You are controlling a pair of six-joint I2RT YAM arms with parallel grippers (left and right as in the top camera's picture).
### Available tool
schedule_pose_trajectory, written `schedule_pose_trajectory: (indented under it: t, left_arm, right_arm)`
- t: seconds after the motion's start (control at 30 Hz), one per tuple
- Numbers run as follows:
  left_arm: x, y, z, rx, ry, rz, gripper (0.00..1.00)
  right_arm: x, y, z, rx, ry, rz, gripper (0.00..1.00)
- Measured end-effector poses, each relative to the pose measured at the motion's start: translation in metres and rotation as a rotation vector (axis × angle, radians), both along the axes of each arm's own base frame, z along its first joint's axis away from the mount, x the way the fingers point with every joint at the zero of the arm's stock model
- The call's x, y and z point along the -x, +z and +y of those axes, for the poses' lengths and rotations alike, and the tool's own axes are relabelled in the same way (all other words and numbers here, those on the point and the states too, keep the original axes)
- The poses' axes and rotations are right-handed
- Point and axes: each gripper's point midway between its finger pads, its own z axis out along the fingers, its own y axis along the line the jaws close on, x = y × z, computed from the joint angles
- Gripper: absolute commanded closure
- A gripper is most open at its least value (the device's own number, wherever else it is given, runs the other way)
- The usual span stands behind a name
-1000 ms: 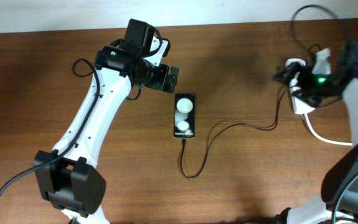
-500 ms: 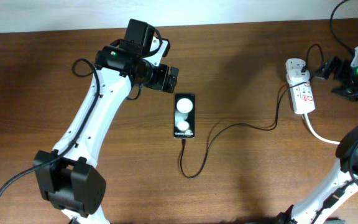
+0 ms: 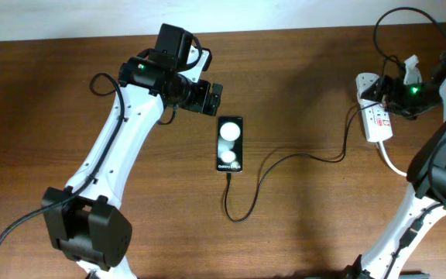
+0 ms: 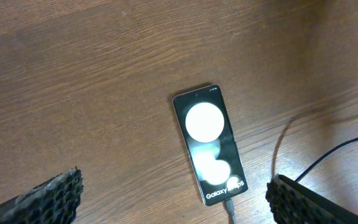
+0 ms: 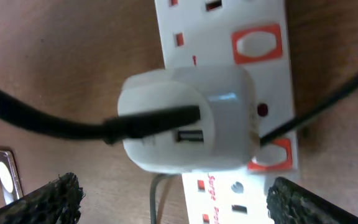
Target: Plug charger to phone and switch on socket
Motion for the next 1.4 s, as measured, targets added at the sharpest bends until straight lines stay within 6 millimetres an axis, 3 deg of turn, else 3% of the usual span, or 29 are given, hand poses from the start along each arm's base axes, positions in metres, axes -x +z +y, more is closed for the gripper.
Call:
schedule_pose_trajectory:
  t: [0.33, 1.33, 1.4]
  left_arm:
    - [0.0, 0.0, 0.0, 0.0, 0.0, 0.0, 0.01]
    - [0.0, 0.0, 0.0, 0.0, 0.0, 0.0, 0.01]
    - [0.0, 0.0, 0.0, 0.0, 0.0, 0.0, 0.01]
  right_arm:
    - [-0.015, -0.002, 0.006, 0.029, 0.033, -0.051, 0.01]
    - [-0.018, -0.008, 0.009, 0.063, 0.016, -0.043, 0.01]
    - [-0.01, -0.008, 0.014, 0.046, 0.013, -0.027, 0.01]
